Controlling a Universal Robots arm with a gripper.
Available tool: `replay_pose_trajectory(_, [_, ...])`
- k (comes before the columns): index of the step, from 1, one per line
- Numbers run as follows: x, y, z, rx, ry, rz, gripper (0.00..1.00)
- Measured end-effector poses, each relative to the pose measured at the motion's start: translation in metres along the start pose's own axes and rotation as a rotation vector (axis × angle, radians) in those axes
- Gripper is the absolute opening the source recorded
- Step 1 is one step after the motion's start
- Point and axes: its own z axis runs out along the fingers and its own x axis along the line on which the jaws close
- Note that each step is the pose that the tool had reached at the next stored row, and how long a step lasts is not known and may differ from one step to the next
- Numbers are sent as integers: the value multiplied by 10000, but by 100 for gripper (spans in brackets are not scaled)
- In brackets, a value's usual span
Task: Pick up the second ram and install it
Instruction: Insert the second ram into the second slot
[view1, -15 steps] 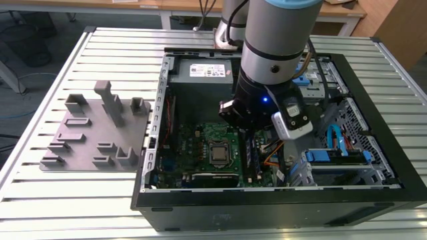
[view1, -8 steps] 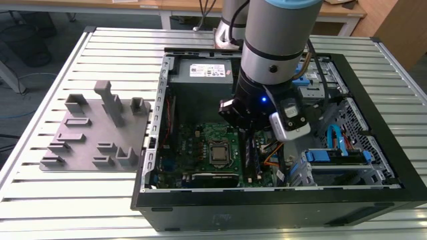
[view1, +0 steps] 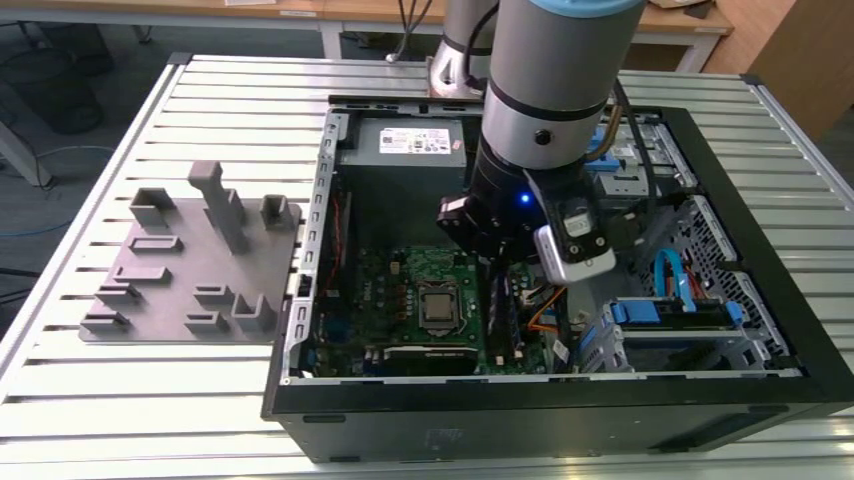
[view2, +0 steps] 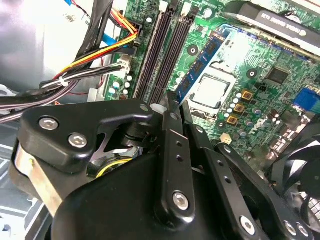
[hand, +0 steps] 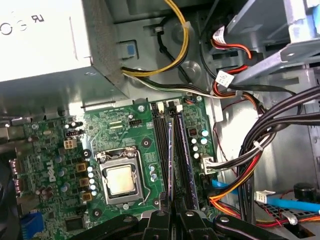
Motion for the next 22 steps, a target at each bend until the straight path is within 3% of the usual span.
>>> replay_pose_trajectory(10, [0,0,1,19,-11,713,14])
replay_pose_trajectory(13, [0,0,1,20,-11,734,14])
replay_pose_trajectory(22, [0,0,7,-23,13,-881,14])
